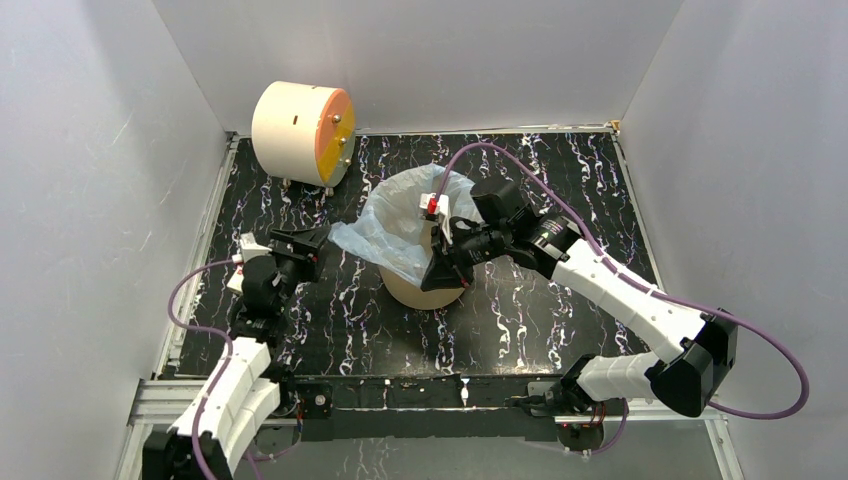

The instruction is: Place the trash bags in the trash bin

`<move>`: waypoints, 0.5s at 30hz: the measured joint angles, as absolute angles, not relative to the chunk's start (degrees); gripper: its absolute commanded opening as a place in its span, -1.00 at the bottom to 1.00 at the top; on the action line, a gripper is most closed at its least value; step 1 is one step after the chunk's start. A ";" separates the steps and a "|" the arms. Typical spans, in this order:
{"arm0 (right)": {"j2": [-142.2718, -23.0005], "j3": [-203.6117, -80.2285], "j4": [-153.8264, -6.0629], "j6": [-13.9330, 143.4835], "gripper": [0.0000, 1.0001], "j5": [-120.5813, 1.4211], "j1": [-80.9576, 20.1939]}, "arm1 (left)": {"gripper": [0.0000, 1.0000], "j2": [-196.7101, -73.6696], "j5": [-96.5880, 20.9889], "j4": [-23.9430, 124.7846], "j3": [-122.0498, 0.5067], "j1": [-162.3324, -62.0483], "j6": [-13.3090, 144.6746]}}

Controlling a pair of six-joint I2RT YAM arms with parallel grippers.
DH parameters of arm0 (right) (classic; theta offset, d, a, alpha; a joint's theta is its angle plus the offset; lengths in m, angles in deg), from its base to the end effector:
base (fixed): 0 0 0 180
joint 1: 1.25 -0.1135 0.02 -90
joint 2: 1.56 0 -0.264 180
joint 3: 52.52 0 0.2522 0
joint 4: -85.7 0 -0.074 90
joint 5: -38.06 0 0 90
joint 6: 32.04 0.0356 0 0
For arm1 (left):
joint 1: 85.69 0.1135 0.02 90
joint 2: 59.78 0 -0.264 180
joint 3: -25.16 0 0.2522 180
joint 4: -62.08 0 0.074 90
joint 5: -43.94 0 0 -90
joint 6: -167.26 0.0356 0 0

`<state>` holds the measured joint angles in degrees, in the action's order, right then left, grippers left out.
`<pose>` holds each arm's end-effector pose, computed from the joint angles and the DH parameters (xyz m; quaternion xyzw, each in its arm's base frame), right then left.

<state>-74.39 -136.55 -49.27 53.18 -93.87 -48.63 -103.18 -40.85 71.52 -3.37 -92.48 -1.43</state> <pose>0.1673 0.2169 0.3588 -0.5135 0.6659 0.4538 0.2949 0.1792 -0.0246 0.2198 -0.4091 0.6162 -0.4808 0.4708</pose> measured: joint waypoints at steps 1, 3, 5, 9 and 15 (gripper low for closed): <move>-74.39 -136.55 -49.12 53.23 -0.68 -93.76 -48.63 | 0.49 -101.06 -42.09 68.72 -3.69 -92.46 -0.91; -74.42 -136.55 -48.60 53.25 -0.68 -93.48 -48.63 | 0.49 -97.56 -44.28 63.78 -4.39 -92.30 0.01; -74.42 -136.55 -48.22 53.25 -0.66 -93.11 -48.63 | 0.50 -95.12 -46.16 59.37 -5.44 -92.17 0.86; -74.42 -136.55 -47.42 53.27 -0.62 -92.19 -48.63 | 0.50 -93.80 -47.71 54.25 -8.57 -92.15 2.04; -74.42 -136.50 -47.37 53.27 -0.60 -91.51 -48.63 | 0.51 -97.78 -43.23 53.44 -14.95 -92.13 2.94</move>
<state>-74.42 -136.50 -47.37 53.27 -91.51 -48.63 -97.78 -43.23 53.44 -14.95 -92.13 2.94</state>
